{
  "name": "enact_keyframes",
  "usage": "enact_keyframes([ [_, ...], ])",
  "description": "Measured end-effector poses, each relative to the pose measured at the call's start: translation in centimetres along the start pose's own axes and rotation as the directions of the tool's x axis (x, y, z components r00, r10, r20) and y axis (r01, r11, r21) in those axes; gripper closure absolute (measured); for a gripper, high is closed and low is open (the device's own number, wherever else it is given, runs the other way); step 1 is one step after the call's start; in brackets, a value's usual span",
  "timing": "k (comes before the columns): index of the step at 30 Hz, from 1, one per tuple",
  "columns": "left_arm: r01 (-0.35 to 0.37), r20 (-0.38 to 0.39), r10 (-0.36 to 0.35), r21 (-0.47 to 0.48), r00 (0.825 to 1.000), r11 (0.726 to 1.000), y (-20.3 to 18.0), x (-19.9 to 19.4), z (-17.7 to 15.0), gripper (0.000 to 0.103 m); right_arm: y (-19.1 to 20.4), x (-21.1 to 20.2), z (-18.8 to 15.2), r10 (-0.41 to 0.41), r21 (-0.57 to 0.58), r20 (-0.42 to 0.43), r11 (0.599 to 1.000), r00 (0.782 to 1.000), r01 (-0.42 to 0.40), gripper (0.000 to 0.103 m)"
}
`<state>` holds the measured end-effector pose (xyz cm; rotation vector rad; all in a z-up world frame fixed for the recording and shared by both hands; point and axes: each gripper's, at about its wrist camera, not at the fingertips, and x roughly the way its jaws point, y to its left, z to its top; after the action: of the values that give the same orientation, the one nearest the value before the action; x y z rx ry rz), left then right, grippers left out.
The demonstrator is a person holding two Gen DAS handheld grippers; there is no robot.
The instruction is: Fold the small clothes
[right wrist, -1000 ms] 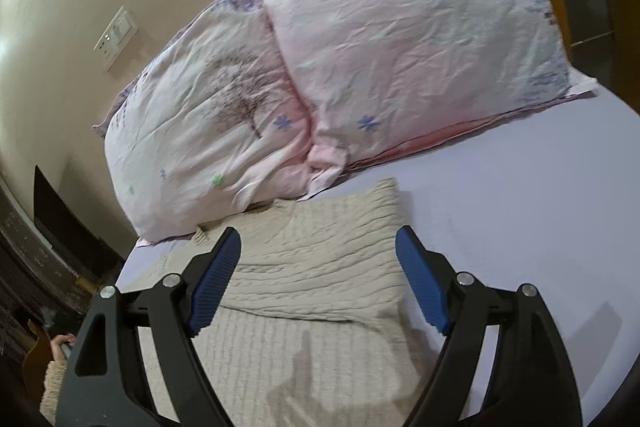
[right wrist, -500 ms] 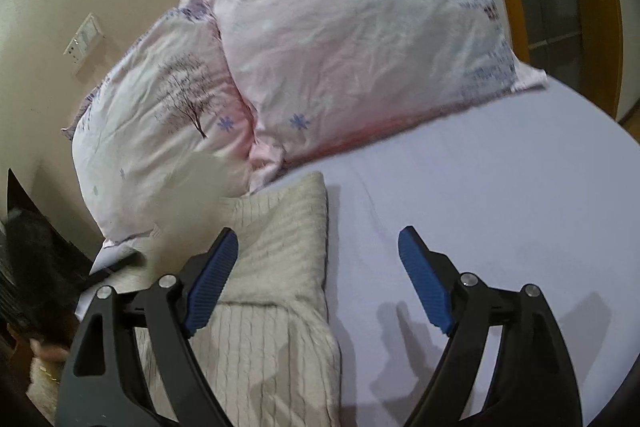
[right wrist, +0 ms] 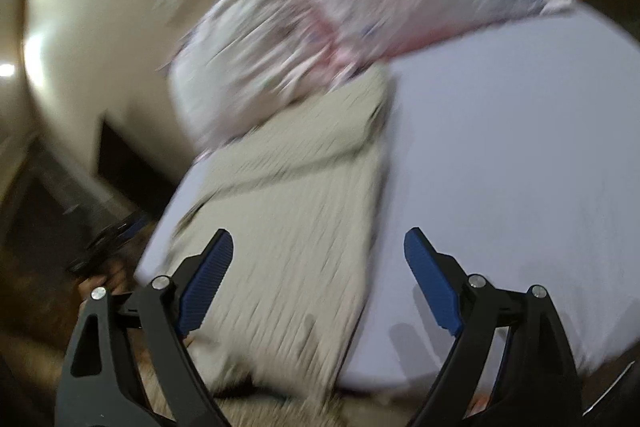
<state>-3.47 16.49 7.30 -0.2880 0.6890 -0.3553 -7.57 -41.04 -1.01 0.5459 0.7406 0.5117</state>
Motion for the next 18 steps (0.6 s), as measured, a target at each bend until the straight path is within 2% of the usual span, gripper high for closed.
enact_keyframes([
  [2,0.057,-0.001,-0.057,-0.087,0.998,0.995,2.7,-2.7,-2.7,0.034,-0.3,-0.1,-2.7,0.061,0.038,-0.084,0.998,0.995,-0.058,0.017],
  [4,0.117,-0.005,-0.12,-0.181,0.993,0.976,5.3,-4.3,-5.7,0.034,-1.0,0.2,-4.7,0.094,0.089,-0.138,0.993,0.986,-0.083,0.023],
  [7,0.168,-0.039,-0.185,-0.267,0.982,0.949,7.5,-4.3,-8.8,0.034,-3.3,1.8,-7.2,0.147,0.217,-0.187,0.97,0.971,-0.105,0.03],
  [9,0.187,-0.084,-0.217,-0.273,0.973,0.944,7.8,-3.6,-10.8,0.034,-4.2,2.9,-7.8,0.2,0.275,-0.189,0.951,0.961,-0.144,0.039],
  [10,0.196,-0.11,-0.232,-0.272,0.966,0.942,7.7,-2.7,-11.7,0.035,-4.5,3.7,-8.3,0.246,0.3,-0.179,0.936,0.953,-0.185,0.039],
  [13,0.232,-0.141,-0.279,-0.282,0.95,0.931,6.9,-0.5,-12.2,0.035,-4.6,5.5,-8.5,0.314,0.323,-0.168,0.913,0.934,-0.249,0.044],
  [16,0.27,-0.157,-0.321,-0.281,0.934,0.921,5.8,1.5,-12.2,0.038,-4.4,7.0,-8.7,0.358,0.329,-0.172,0.899,0.918,-0.289,0.065],
  [17,0.268,-0.16,-0.321,-0.282,0.933,0.921,5.4,2.3,-12.1,0.046,-4.3,7.7,-8.5,0.384,0.33,-0.166,0.889,0.908,-0.316,0.081],
  [18,0.268,-0.162,-0.322,-0.289,0.933,0.919,5.5,2.4,-12.3,0.05,-4.0,7.9,-8.5,0.4,0.323,-0.159,0.885,0.902,-0.336,0.091],
])
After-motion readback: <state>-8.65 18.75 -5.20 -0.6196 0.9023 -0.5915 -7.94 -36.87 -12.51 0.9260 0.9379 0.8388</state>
